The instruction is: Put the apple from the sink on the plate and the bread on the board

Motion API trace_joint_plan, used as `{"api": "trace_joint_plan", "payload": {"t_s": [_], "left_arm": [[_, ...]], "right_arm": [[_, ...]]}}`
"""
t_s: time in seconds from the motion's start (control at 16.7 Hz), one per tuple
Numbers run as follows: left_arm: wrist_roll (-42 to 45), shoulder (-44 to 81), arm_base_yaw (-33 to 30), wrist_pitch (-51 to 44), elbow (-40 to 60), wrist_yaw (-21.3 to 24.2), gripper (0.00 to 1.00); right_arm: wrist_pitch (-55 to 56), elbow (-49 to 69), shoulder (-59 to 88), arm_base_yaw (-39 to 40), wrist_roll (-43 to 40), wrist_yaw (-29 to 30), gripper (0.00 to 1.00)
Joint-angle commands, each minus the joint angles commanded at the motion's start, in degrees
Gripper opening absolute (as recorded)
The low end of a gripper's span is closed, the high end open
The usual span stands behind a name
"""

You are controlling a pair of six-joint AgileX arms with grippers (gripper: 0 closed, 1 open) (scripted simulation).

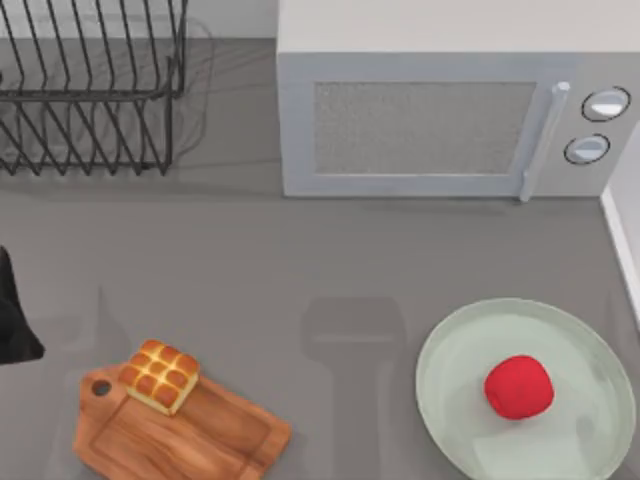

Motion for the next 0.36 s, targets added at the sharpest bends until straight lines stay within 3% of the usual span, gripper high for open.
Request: {"api": "trace_joint_plan", "payload": {"t_s": [0.18, 0.36], "left_arm": [[7.02, -6.94, 0.63, 1.80, -3.45, 0.63, 1.00], [8.65, -8.57, 0.71, 2.20, -4.25, 0.82, 1.00]], "right_arm": [[0.00, 0.00, 0.00, 0.00, 0.00, 0.00, 1.00], [0.00, 0.00, 0.00, 0.00, 0.00, 0.00, 1.00]]}}
